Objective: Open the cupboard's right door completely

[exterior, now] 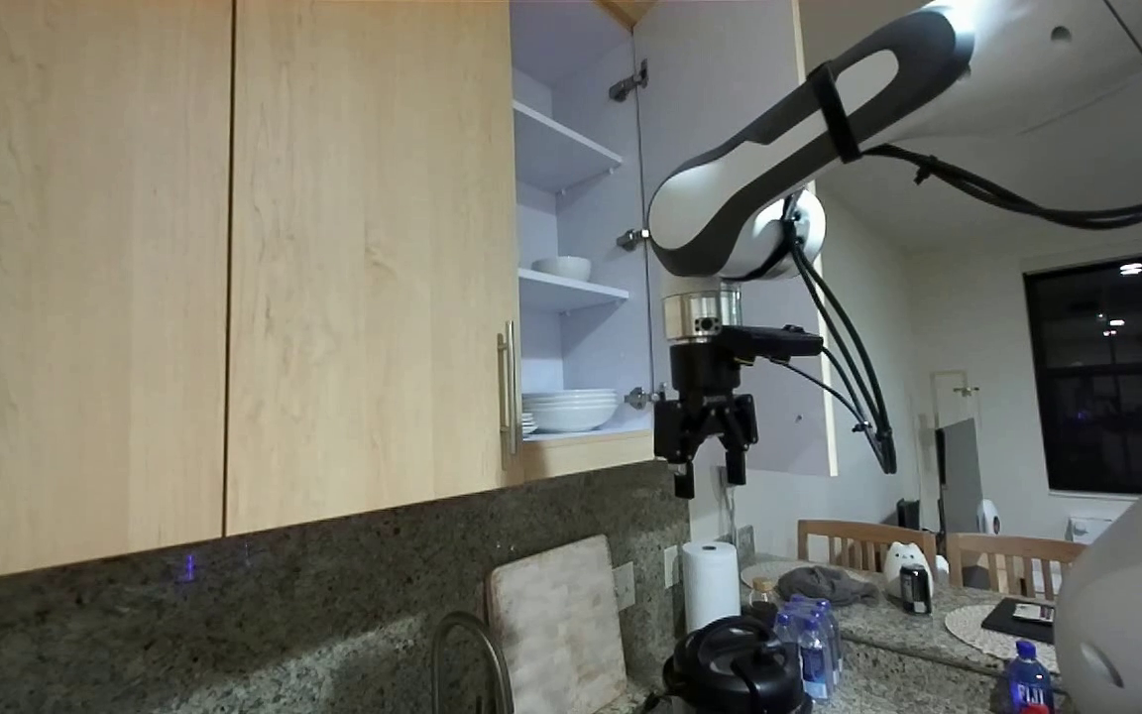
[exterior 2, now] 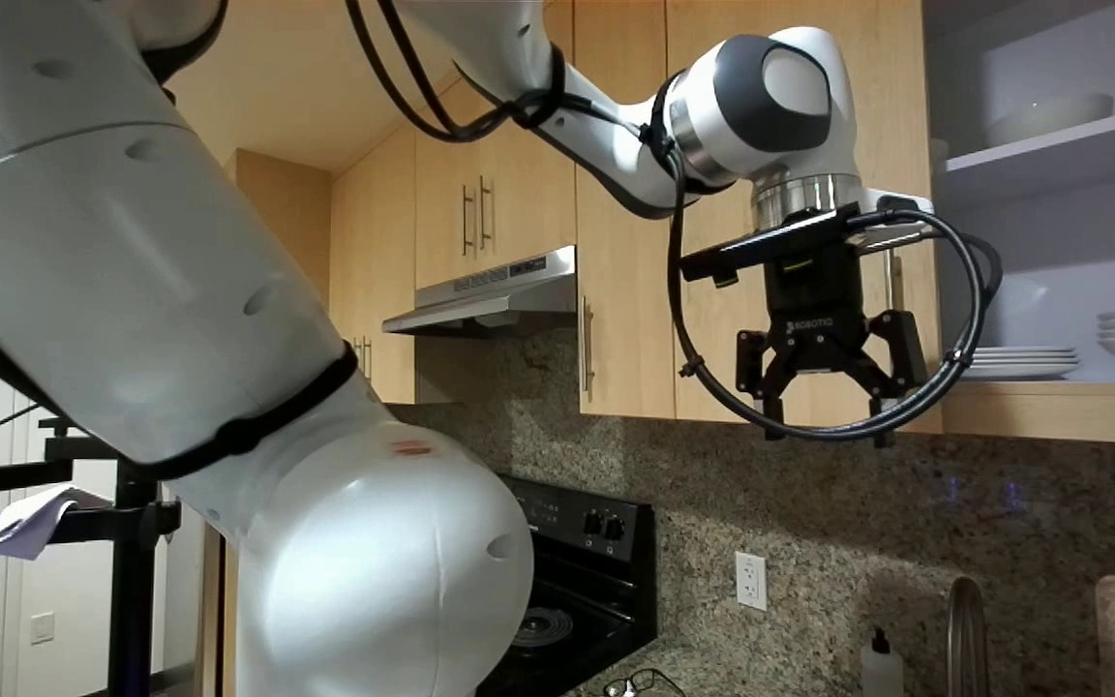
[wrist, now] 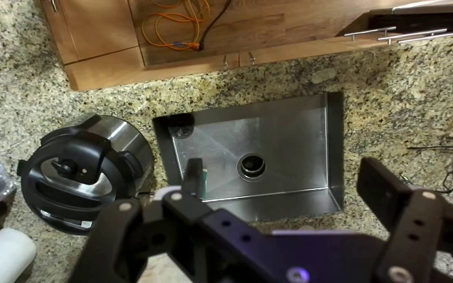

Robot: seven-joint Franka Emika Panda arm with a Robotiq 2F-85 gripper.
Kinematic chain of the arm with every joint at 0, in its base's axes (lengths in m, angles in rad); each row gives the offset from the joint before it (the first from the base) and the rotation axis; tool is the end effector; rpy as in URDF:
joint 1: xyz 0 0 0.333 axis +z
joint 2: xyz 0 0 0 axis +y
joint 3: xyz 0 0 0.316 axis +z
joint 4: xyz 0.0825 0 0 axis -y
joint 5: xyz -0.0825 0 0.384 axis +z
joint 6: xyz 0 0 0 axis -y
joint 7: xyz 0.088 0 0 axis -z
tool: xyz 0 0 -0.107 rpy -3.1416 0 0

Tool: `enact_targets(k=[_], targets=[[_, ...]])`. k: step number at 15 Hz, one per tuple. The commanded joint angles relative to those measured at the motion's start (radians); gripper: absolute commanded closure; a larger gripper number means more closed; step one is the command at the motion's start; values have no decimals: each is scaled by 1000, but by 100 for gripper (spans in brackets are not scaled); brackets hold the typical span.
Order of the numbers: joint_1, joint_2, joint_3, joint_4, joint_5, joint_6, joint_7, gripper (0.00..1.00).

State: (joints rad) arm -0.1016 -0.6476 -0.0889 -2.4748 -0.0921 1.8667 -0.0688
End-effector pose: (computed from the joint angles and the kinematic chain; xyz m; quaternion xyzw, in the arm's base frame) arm 0.3519 -0.0783 0.5128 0.9989 -0.0398 0.0169 0.0197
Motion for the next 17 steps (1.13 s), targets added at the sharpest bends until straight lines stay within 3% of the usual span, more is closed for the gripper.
enact_targets(k=[1,10,17], targets=[[-14,-66,9,-47,-23,-5,30,0],[-33,-126,-46,-78,-58,4,-29,0],[-27,-106,-46,-55,-42,-3,-5,0]])
